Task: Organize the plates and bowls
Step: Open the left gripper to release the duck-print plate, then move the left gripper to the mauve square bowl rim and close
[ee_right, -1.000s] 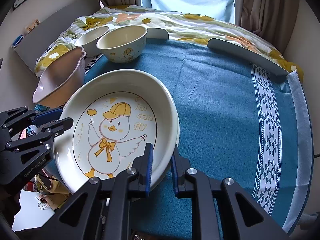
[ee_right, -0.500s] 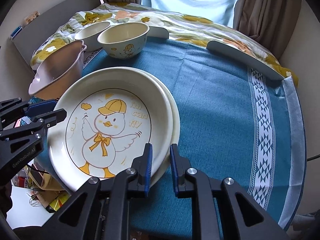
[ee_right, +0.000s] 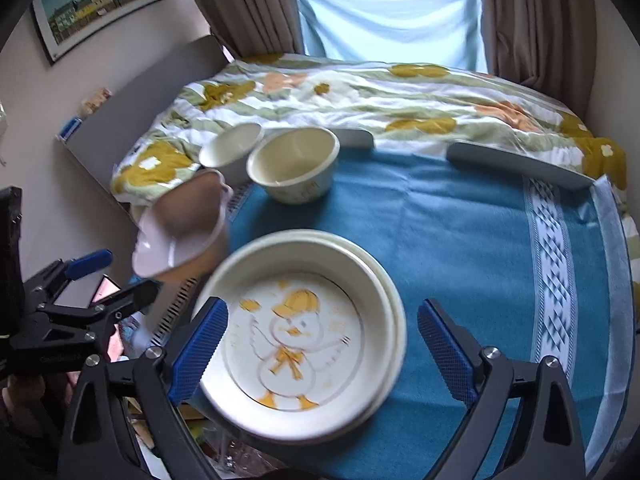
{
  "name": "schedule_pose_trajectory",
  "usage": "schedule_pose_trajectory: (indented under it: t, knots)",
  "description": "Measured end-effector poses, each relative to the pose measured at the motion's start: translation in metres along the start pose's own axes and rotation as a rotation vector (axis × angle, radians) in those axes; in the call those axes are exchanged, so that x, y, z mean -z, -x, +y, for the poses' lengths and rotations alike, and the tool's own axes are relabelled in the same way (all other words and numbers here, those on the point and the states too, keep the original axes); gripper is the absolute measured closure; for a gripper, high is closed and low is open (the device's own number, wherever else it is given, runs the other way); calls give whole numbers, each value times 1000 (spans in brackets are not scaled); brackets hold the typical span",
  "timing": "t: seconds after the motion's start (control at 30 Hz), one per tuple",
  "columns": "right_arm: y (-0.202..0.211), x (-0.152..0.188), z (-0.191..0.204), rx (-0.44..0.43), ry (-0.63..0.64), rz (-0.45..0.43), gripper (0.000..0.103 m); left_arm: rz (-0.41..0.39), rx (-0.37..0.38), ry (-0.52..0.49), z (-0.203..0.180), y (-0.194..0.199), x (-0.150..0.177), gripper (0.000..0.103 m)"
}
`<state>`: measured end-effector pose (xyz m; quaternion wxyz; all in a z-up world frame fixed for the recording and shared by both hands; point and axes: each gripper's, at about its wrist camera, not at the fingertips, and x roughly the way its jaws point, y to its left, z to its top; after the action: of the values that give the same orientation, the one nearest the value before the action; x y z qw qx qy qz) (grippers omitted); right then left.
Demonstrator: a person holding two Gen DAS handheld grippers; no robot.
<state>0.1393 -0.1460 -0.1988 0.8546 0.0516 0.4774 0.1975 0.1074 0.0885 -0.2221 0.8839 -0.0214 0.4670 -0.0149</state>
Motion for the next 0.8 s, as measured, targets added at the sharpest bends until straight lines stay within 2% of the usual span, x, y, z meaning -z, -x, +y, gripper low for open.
schedule_pose_trajectory:
  t: [0.03,0.3,0.4,0.5,0.57,0.77,0.8]
  knots:
    - [1,-6,4,-23,6,-18,0,-4,0,20,8,4,-2,0]
    - [-20,-62,55,-87,160,-18,0,-46,-15,137,58,20,-15,0]
    - [-39,-75,71,-114,212,23,0,-48,-22,190,76,16,-21,0]
    - [-66,-86,84,-152,248,111,0,-43,-20,244,90,7,-23,0]
    - [-88,-90,90,-137,264,168,0,-29,-22,289,98,-3,-22,0]
    - [-142,-93,87,-174,282,299,0,47,9,427,113,-43,-12,0]
    - [-149,-92,86,-176,285,312,1,57,17,449,115,-50,-11,4]
